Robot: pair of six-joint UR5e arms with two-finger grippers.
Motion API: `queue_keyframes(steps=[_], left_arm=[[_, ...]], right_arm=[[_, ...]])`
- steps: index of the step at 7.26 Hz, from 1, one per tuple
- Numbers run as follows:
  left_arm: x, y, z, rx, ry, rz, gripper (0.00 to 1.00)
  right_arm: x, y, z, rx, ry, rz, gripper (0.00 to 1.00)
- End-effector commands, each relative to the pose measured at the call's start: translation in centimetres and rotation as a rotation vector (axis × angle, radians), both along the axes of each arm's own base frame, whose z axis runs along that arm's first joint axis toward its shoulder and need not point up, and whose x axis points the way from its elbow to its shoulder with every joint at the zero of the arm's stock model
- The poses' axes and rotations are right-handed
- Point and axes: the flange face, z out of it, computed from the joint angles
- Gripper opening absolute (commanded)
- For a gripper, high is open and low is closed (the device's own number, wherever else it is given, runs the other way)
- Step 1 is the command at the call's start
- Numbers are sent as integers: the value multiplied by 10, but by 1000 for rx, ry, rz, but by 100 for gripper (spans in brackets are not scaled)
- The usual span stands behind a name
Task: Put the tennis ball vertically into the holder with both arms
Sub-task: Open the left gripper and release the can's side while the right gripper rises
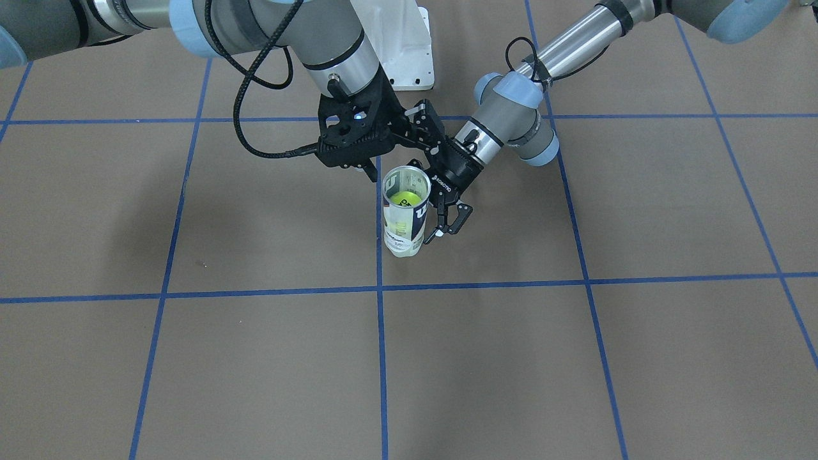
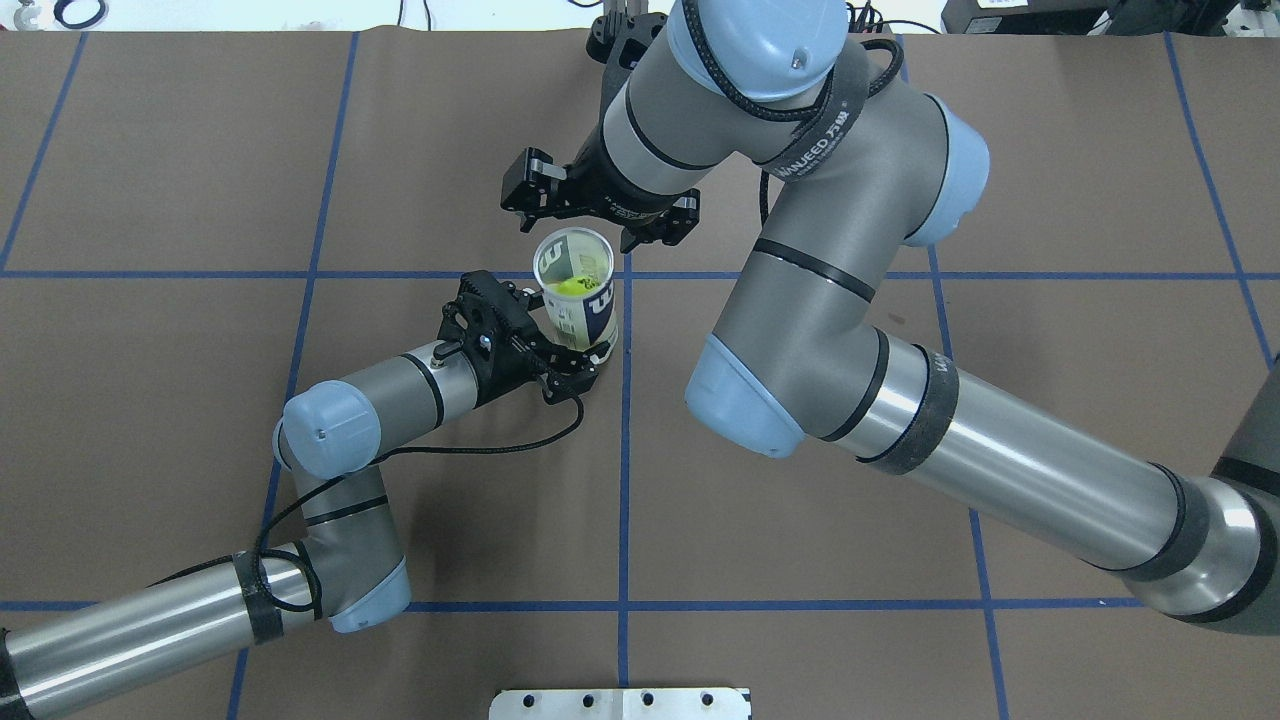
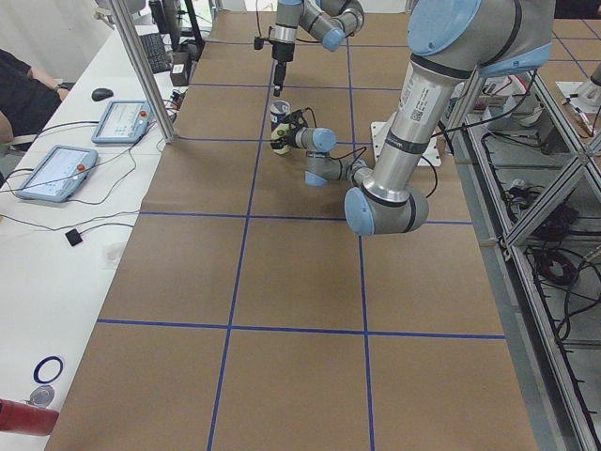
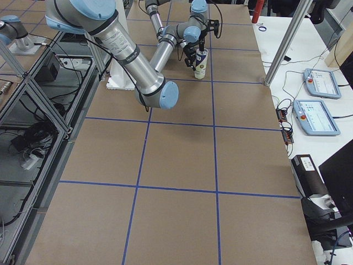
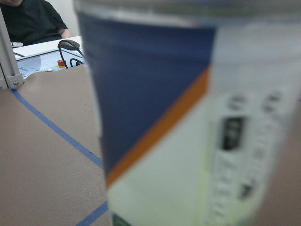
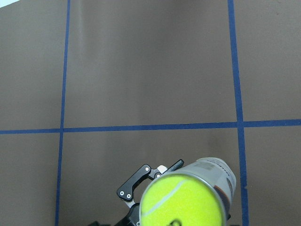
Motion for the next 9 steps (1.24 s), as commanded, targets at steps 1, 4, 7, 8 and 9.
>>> queue_keyframes(steps=[1, 4, 7, 8, 9], left_arm=[[-1, -1, 2, 1, -4, 0, 99], [-5, 0, 8, 0, -9, 3, 99], [-42, 17, 41, -6, -25, 7, 99], [-51, 21, 44, -5, -22, 6, 99], [-69, 30, 49, -4, -19, 7, 99]], right_arm=[[2, -1, 1, 0, 0, 3, 98], [10, -6, -1, 1, -3, 14, 98], [19, -14, 0, -2, -4, 24, 98], [19, -14, 1, -3, -3, 24, 98], [21, -16, 2, -4, -2, 27, 98]])
